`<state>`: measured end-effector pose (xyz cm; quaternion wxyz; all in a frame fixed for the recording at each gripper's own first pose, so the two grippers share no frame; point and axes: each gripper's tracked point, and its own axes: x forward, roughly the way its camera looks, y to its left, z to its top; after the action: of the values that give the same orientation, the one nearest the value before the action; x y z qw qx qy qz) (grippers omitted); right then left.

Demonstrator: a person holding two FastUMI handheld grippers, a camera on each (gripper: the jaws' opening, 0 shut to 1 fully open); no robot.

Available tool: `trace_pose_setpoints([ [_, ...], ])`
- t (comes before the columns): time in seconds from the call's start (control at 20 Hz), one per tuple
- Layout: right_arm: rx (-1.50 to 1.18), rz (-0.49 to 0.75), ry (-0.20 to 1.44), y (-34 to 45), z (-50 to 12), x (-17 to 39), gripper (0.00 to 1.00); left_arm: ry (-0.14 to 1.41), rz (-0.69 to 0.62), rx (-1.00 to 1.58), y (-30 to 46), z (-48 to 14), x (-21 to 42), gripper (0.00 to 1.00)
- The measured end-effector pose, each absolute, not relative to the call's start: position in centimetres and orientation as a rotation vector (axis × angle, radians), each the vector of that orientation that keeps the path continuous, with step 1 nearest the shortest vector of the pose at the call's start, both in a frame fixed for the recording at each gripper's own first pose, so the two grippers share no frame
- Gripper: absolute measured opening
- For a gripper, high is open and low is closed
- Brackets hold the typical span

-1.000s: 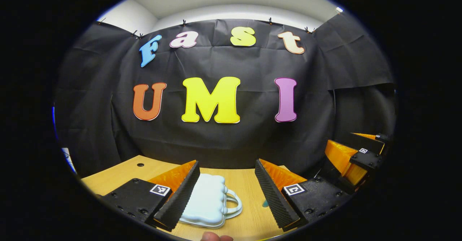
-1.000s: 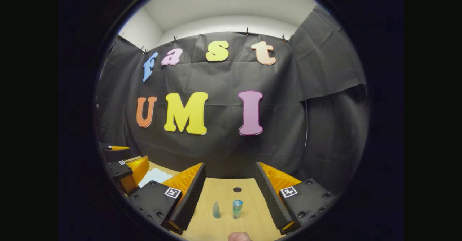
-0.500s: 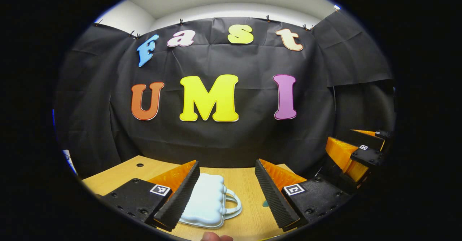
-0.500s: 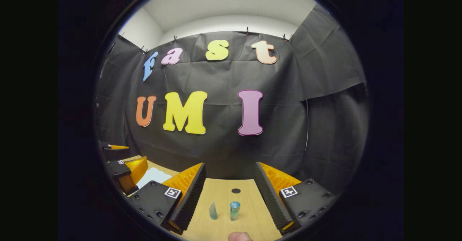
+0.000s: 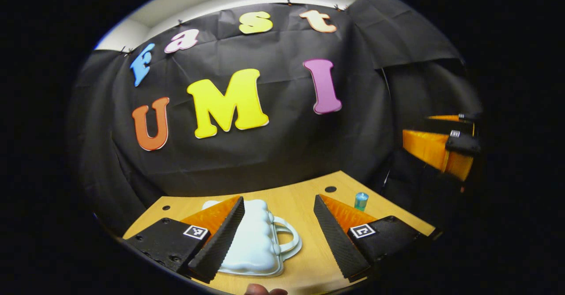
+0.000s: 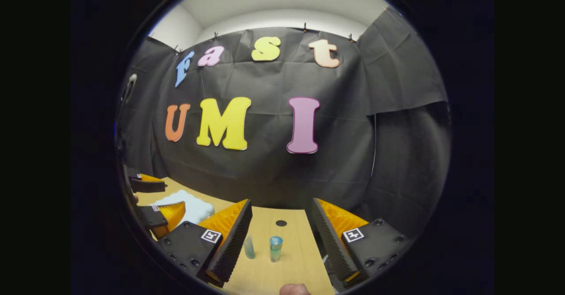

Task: First open the suitcase, pack the skin care products into it, and then close the suitcase.

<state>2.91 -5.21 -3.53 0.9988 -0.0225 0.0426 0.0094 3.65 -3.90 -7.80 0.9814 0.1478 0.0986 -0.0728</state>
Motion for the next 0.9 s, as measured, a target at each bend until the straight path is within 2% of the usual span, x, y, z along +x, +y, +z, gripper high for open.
trace_pose_setpoints([
  [0.3,-0.055,-0.024,0.159,-8.9,-6.4,3.2,0.81,0.327,-0.210,0.624,-4.2,-14.5,4.9,0.99],
  [0.5,-0.058,-0.070,0.165,-11.9,-6.8,3.2,0.81,0.450,-0.214,0.854,-2.9,-19.5,6.7,0.99],
  [0.6,-0.055,-0.112,0.181,-13.6,-7.4,3.3,0.81,0.459,-0.213,1.009,-2.7,-20.7,7.6,0.98],
  [0.9,-0.040,-0.195,0.213,-15.9,-8.7,2.7,0.81,0.581,-0.286,1.174,-1.6,-25.6,8.8,0.96],
])
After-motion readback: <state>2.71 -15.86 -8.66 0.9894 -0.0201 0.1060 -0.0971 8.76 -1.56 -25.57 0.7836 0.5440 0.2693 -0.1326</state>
